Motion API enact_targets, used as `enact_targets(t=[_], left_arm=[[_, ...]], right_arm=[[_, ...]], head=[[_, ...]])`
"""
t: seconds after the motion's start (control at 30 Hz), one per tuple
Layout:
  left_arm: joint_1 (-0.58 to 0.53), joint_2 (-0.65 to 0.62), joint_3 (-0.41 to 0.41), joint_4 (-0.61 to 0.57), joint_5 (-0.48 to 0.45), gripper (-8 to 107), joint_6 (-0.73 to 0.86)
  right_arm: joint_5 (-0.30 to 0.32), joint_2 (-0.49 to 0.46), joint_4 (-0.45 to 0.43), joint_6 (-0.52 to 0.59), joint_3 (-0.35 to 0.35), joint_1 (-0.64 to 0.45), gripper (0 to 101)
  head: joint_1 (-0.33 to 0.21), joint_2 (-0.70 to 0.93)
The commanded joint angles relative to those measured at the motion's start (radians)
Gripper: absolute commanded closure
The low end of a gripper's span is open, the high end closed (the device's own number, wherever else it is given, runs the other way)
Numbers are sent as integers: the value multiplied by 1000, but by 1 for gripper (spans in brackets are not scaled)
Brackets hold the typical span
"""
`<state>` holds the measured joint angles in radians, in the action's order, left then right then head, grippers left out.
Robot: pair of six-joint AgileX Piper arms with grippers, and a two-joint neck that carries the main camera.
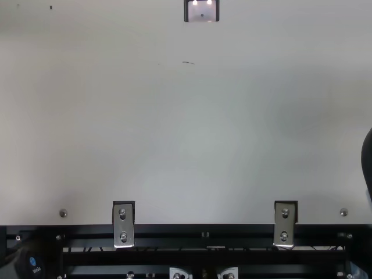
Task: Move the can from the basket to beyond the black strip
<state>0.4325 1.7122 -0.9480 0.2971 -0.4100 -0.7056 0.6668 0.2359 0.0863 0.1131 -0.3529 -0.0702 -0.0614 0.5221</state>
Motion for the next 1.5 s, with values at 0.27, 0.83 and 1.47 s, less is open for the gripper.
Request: enact_targets(t=[0.27, 0.83, 1.47], left_arm=[[12, 258, -45, 81, 50, 9, -245], [62, 515, -162, 5, 64, 9, -225], [132, 706, -333, -90, 37, 9, -94]], right_arm=[[0, 0, 0, 0, 0, 0, 0], [0, 0, 0, 0, 0, 0, 0], [0, 0, 0, 0, 0, 0, 0]], head=[[-28, 11], [-28, 11], [-28, 11]])
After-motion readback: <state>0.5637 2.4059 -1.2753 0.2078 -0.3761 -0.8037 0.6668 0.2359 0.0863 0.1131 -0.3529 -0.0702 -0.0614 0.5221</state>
